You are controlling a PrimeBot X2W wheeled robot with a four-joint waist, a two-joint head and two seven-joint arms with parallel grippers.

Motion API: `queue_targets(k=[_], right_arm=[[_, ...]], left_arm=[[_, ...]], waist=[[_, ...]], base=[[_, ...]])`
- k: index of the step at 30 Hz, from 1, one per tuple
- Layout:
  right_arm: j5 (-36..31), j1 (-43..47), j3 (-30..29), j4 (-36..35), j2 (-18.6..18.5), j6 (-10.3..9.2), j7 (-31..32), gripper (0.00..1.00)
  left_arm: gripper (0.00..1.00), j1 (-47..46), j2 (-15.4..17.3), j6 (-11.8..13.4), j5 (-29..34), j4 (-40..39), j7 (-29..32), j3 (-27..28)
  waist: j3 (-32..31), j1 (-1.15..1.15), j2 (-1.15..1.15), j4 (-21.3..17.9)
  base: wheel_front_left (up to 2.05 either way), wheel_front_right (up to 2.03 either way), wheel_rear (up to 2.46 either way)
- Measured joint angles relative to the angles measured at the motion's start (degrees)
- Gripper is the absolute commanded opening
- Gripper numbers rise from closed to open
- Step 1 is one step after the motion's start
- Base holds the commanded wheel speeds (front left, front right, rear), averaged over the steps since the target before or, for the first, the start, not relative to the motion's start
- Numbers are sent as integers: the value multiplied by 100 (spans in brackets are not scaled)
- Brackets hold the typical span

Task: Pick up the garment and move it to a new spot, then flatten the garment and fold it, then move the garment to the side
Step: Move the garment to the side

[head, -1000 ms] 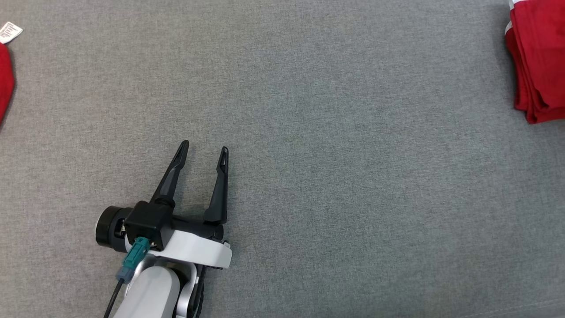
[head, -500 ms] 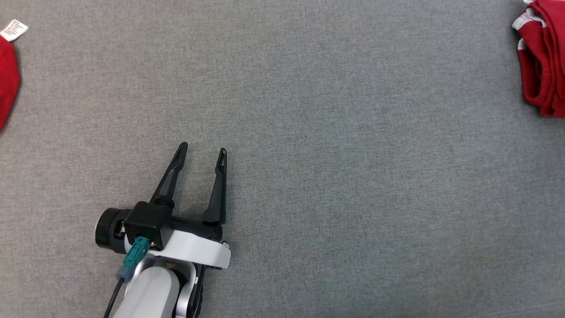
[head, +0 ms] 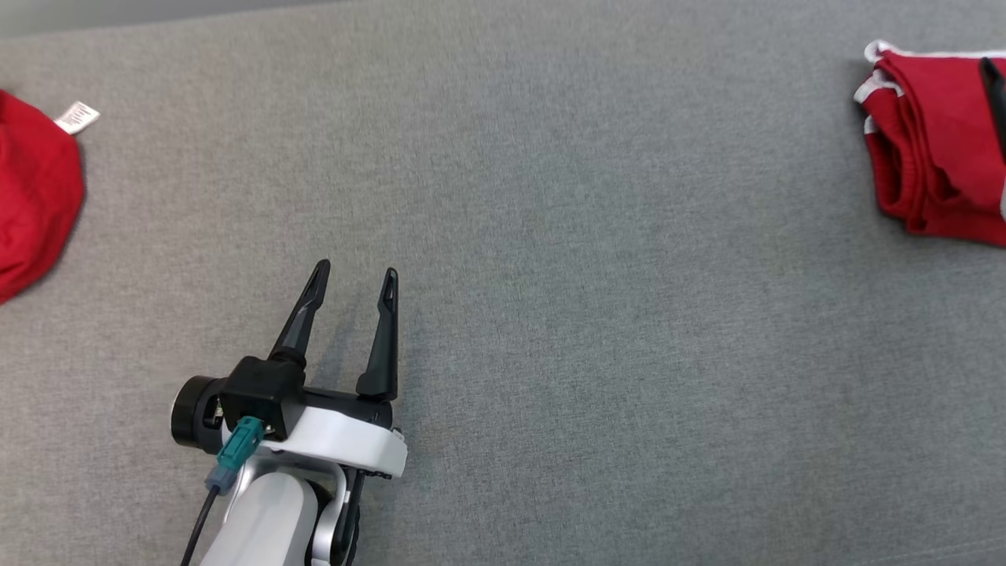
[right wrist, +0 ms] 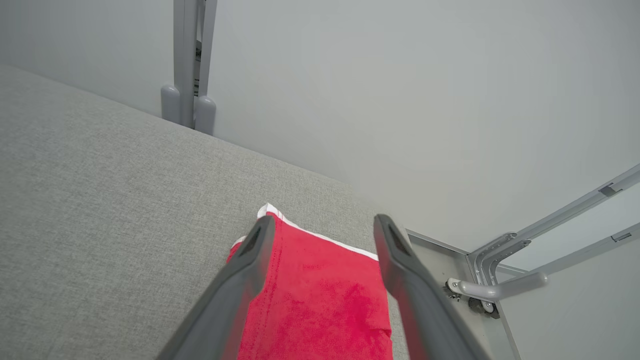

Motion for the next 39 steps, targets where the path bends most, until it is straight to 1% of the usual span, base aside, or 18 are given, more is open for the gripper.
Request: queue_targets(k=[4, 7, 10, 12, 16, 20, 27, 29, 33, 39], right_arm=[[183, 305, -254, -162, 203, 0, -249, 100], [403, 655, -624, -330, 474, 0, -355, 100], [420, 1009, -1005, -545, 675, 0, -402, 100], [319, 1367, -1314, -856, 817, 0, -403, 100], [-110, 2150, -2176, -1550, 1133, 0, -413, 100], [-675, 3104, -2894, -2231, 1690, -1, -412, 100], [-1548, 4425, -3794, -3353, 2568, -1, -414, 100], [-1660, 4795, -3964, -3606, 2738, -1, -421, 100], [-1882, 5376, -4179, -4050, 2919, -1, -426, 100], [-1828, 5801, -4063, -4469, 2999, -1, -252, 100]], left_arm=[[100, 0, -24, 0, -56, 190, -8, 81], [100, 43, -52, 9, -105, 275, -10, 197], [100, 210, -68, 40, -144, 312, -15, 333], [100, 353, -92, 55, -158, 319, -15, 408], [100, 688, -113, 66, -205, 300, -15, 626], [100, 983, -148, 68, -208, 315, -16, 725], [100, 1346, -188, 119, -254, 215, -16, 933], [100, 1461, -200, 115, -254, 203, -16, 951], [100, 1608, -201, 103, -250, 172, -16, 990], [100, 1629, -178, 100, -146, 289, -16, 906]], waist=[[-337, 0, 0, 7], [-607, 0, 0, 13], [-878, 0, 0, 12], [-1055, 0, 0, 19], [-1367, 0, 0, 36], [-1602, 0, 0, 68], [-1799, 0, 0, 195], [-1835, 0, 0, 250], [-1902, 0, 0, 367], [-1978, 0, 0, 466]], base=[[0, 0, 0], [0, 0, 0], [0, 0, 0], [0, 0, 0], [0, 0, 0], [0, 0, 0], [0, 0, 0], [0, 0, 0], [0, 0, 0], [0, 0, 0]])
